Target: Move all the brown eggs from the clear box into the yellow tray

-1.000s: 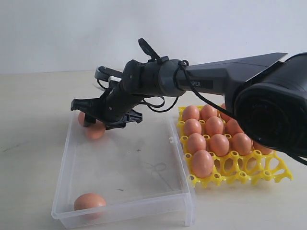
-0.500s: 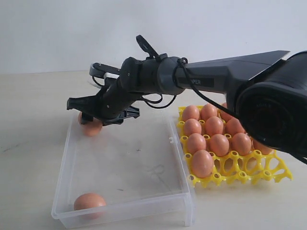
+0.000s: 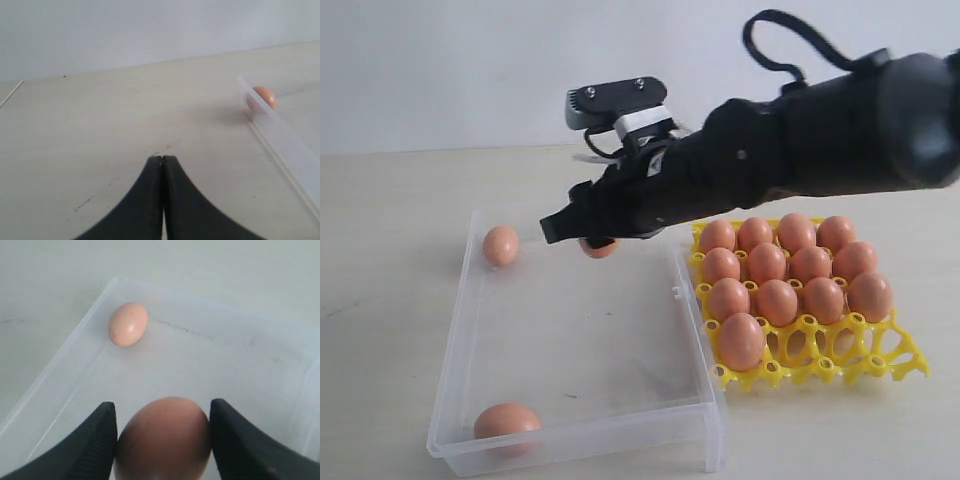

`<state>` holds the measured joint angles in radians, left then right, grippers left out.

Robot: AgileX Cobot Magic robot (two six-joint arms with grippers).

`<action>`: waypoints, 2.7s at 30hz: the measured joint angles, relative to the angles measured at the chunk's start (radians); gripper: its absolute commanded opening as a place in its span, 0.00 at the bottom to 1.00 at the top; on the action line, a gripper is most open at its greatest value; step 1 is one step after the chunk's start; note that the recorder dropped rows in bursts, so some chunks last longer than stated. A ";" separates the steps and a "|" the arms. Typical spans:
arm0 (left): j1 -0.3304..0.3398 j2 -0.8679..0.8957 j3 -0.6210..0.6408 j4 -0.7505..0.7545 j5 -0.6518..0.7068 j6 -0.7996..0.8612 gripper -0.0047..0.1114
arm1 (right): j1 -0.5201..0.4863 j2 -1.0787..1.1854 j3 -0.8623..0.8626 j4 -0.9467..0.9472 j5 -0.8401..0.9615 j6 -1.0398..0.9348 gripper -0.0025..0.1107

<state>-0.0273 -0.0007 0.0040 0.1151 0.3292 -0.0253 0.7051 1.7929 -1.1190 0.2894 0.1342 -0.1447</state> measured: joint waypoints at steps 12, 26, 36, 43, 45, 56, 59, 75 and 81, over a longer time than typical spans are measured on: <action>0.000 0.000 0.000 0.000 0.000 0.000 0.04 | -0.070 -0.332 0.373 0.068 -0.087 -0.103 0.02; 0.000 0.000 0.000 0.000 0.000 0.000 0.04 | -0.138 -0.568 0.731 0.401 -0.451 -0.345 0.02; 0.000 0.000 0.000 0.000 0.000 0.000 0.04 | -0.139 -0.549 0.817 0.449 -0.531 -0.377 0.02; 0.000 0.000 0.000 0.000 0.000 0.000 0.04 | -0.139 -0.456 0.776 0.425 -0.474 -0.377 0.02; 0.000 0.000 0.000 0.000 0.000 0.000 0.04 | -0.139 -0.423 0.737 0.410 -0.442 -0.377 0.02; 0.000 0.000 0.000 0.000 0.000 0.000 0.04 | -0.139 -0.323 0.693 0.395 -0.409 -0.390 0.02; 0.000 0.000 0.000 0.000 0.000 0.000 0.04 | -0.139 -0.312 0.693 0.395 -0.406 -0.390 0.02; 0.000 0.000 0.000 0.000 0.000 0.000 0.04 | -0.139 -0.232 0.691 0.393 -0.451 -0.390 0.02; 0.000 0.000 0.000 0.000 0.000 0.000 0.04 | -0.139 -0.230 0.691 0.393 -0.459 -0.390 0.02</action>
<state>-0.0273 -0.0007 0.0040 0.1151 0.3292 -0.0253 0.5657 1.5626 -0.4278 0.6825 -0.3248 -0.5344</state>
